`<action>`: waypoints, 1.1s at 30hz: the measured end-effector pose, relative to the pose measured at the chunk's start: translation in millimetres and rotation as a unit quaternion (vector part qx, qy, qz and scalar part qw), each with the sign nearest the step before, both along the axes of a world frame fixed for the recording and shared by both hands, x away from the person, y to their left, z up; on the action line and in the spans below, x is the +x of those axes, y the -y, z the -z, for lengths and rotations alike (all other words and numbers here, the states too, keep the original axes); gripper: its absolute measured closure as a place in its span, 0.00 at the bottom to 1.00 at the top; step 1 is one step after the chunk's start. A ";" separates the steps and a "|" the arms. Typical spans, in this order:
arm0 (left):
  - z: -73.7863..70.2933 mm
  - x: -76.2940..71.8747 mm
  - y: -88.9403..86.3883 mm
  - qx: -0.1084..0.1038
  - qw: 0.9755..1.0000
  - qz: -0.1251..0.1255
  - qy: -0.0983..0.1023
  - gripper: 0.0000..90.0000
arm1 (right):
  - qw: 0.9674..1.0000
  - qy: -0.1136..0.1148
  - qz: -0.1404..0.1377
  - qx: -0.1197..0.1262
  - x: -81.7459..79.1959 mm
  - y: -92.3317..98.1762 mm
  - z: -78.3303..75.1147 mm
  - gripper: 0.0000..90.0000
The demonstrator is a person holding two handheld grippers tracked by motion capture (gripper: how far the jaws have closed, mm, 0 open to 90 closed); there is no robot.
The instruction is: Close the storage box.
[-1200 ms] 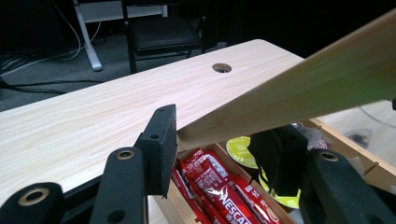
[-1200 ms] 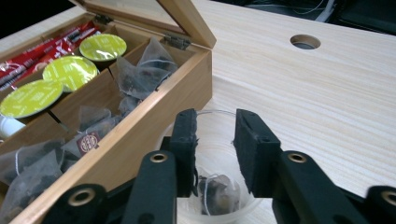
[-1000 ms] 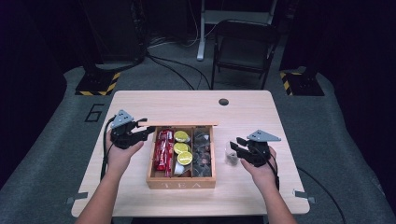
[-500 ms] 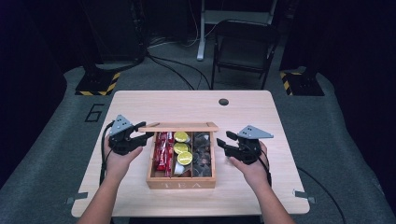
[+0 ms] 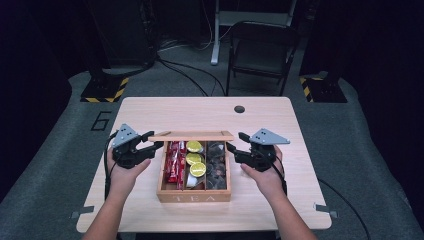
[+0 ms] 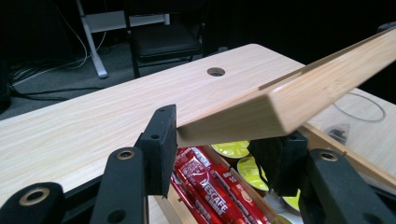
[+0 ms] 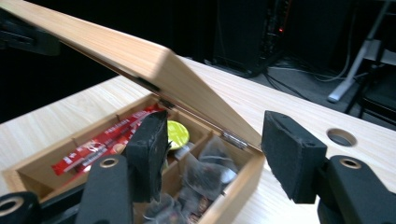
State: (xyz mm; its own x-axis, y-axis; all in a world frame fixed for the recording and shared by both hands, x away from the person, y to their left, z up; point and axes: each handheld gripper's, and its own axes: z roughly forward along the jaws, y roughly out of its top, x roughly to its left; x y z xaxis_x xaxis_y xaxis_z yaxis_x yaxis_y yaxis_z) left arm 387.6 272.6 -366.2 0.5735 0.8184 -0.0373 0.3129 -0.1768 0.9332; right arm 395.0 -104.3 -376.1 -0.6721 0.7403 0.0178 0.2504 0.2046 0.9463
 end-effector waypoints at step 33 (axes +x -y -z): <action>10.9 -23.4 -3.6 0.025 0.999 0.026 -0.002 0.56 | 0.998 -0.010 -0.042 -0.041 -9.6 -11.8 -4.5 0.48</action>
